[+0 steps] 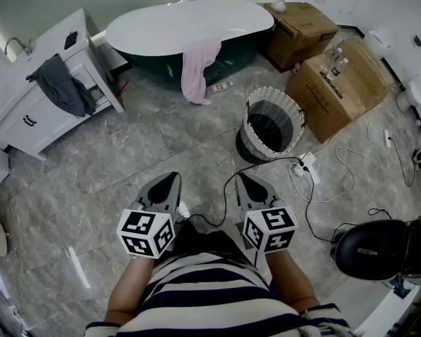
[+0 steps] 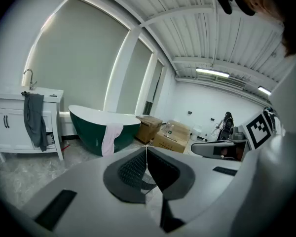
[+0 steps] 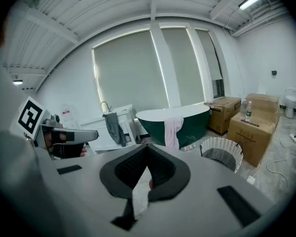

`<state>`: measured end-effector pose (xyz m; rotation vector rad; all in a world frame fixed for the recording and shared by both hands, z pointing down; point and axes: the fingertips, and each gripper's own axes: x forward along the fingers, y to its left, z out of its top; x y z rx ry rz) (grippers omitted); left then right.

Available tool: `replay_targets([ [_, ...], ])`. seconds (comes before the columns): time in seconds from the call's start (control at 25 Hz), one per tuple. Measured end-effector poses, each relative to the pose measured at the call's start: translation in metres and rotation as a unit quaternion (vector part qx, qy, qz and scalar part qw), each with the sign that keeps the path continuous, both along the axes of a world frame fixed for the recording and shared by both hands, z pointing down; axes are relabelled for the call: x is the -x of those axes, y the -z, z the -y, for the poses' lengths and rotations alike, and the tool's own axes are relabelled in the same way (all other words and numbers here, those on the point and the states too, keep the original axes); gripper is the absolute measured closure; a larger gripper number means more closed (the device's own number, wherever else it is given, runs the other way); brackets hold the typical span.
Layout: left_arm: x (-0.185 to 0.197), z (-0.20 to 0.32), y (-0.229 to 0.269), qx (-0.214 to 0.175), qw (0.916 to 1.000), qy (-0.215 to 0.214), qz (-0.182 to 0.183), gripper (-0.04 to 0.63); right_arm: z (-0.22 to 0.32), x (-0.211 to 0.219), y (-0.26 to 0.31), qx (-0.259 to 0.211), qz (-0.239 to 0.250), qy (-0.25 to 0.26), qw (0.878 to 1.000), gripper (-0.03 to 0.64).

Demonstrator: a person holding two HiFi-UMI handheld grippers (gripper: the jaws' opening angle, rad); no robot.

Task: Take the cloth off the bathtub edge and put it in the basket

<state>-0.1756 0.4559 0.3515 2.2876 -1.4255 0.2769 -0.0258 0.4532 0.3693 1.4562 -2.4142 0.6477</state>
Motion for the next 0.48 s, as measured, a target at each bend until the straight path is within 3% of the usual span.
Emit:
replay_targets([
  [0.24, 0.003, -0.004, -0.002, 0.005, 1.0, 0.006, 0.0, 0.575, -0.006, -0.003, -0.001, 0.007, 0.032, -0.002, 0.999, 0.592],
  [0.48, -0.003, 0.003, -0.009, 0.009, 1.0, 0.001, 0.003, 0.575, -0.003, 0.0, -0.011, 0.024, 0.034, 0.005, 0.999, 0.592],
])
